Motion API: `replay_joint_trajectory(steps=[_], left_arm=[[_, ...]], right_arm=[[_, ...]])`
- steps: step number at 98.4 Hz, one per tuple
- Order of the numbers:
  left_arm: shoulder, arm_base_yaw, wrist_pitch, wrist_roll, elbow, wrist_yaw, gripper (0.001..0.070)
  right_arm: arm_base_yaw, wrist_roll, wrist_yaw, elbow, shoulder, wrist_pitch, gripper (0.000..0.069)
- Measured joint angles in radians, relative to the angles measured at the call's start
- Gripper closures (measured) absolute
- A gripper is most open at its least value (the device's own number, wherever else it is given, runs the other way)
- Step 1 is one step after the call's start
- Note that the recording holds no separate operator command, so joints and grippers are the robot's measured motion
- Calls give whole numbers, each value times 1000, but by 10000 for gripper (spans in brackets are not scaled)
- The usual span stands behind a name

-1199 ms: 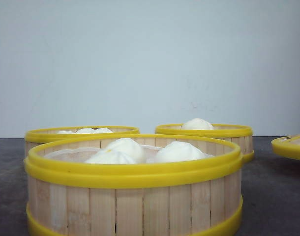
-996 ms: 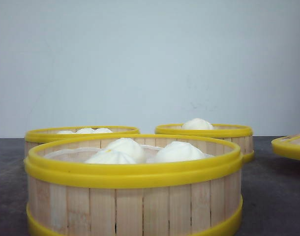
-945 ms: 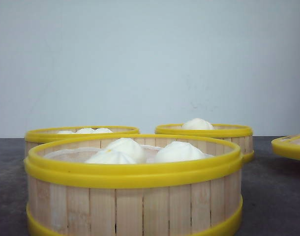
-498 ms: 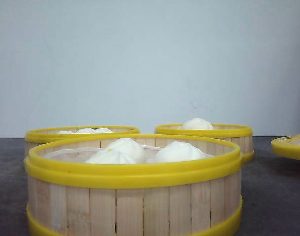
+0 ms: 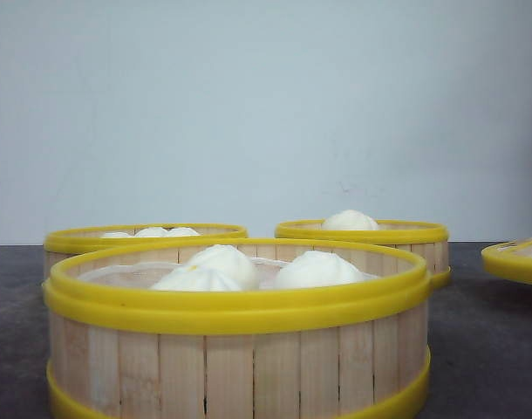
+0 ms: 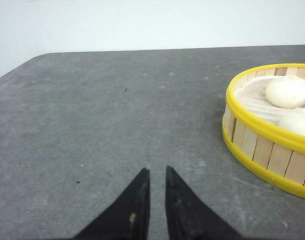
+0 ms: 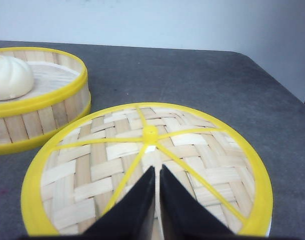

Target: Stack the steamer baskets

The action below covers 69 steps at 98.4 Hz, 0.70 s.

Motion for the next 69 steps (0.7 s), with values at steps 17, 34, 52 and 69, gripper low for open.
replay_joint_trajectory(steps=[17, 34, 52, 69], left_arm=[[0, 0, 0, 0, 0, 0, 680], [0, 0, 2, -5, 0, 0, 680], [0, 0, 2, -70, -1, 0, 680], [0, 0, 1, -226, -1, 0, 682]], right_arm=[[0, 0, 0, 0, 0, 0, 679], [0, 6, 0, 0, 0, 0, 679], [0, 127, -5, 0, 0, 0, 679], [0, 310, -14, 0, 0, -4, 679]])
